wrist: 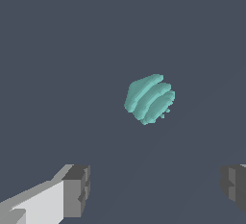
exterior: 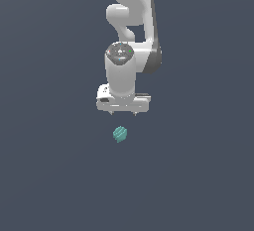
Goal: Pick up the object and move it to a goal position.
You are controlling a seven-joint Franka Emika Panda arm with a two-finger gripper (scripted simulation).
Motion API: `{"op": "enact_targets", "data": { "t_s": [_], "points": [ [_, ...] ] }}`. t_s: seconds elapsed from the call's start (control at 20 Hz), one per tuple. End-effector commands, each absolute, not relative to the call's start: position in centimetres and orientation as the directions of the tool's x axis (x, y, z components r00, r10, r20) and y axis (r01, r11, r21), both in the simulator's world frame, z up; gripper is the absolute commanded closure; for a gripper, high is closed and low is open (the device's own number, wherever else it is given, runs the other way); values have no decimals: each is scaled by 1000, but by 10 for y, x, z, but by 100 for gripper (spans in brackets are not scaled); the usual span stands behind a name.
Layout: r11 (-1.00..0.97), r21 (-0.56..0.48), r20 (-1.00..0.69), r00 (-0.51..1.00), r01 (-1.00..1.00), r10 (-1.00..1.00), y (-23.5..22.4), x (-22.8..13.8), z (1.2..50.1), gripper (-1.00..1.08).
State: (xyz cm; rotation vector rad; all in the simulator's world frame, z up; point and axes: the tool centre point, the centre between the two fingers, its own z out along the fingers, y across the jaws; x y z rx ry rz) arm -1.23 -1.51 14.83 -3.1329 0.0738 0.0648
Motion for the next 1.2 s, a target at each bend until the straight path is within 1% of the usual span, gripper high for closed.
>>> {"op": "enact_targets", "data": {
  "t_s": [0.0,0.6,0.85,1.15],
  "points": [
    [-999,-6,-41,998,-47,-47,-15,-12,148,-92],
    [-1000,13,-27,999,18,18,-11,-10,158,-92],
    [-1000,12,-27,1000,-10,-11,-12,-8,156,-92],
    [-996,10,-24,995,-92,-92,-14,-4,149,-92]
  ]
}}
